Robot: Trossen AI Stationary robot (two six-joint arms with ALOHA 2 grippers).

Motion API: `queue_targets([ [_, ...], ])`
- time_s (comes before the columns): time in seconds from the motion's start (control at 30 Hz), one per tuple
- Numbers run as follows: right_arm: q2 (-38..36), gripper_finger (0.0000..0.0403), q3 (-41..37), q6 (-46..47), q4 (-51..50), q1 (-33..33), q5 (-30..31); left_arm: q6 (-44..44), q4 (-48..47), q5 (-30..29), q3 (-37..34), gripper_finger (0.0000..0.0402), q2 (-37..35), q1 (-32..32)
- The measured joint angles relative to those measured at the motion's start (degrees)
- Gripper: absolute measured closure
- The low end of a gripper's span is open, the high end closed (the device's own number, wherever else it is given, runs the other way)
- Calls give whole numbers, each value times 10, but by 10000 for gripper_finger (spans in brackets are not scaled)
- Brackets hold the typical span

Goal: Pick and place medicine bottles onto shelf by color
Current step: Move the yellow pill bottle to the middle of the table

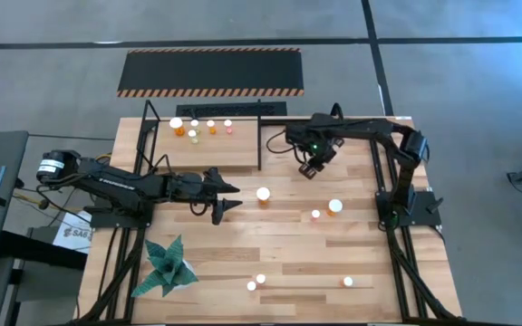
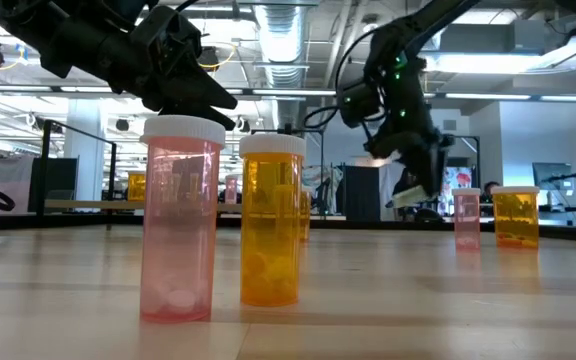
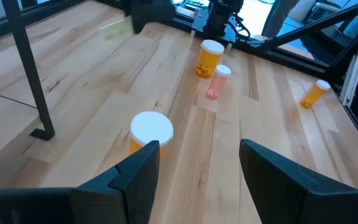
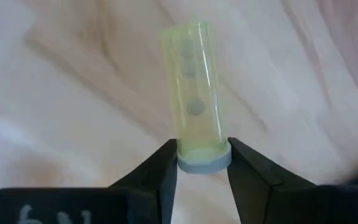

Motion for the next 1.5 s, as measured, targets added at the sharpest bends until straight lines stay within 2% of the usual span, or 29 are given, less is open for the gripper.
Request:
queue_targets([
  [0.23, 0, 268, 34, 11, -178, 18, -1, 19, 0, 0, 0, 191, 0, 0],
  [0.6, 30, 261, 8, 28, -173, 27, -52, 30, -14, -10, 0, 191, 0, 0],
  [0.77, 50, 263, -15, 28, -172, 19, -94, 38, -17, -11, 0, 191, 0, 0],
  [1.03, 49, 260, -42, 59, -173, -12, -189, 49, -18, -15, 0, 191, 0, 0],
  [1.2, 49, 261, -54, 80, -173, -33, -207, 56, -18, -15, 0, 191, 0, 0],
  [1.5, 49, 261, -83, 89, -173, -69, -289, 61, -29, -19, 0, 191, 0, 0],
])
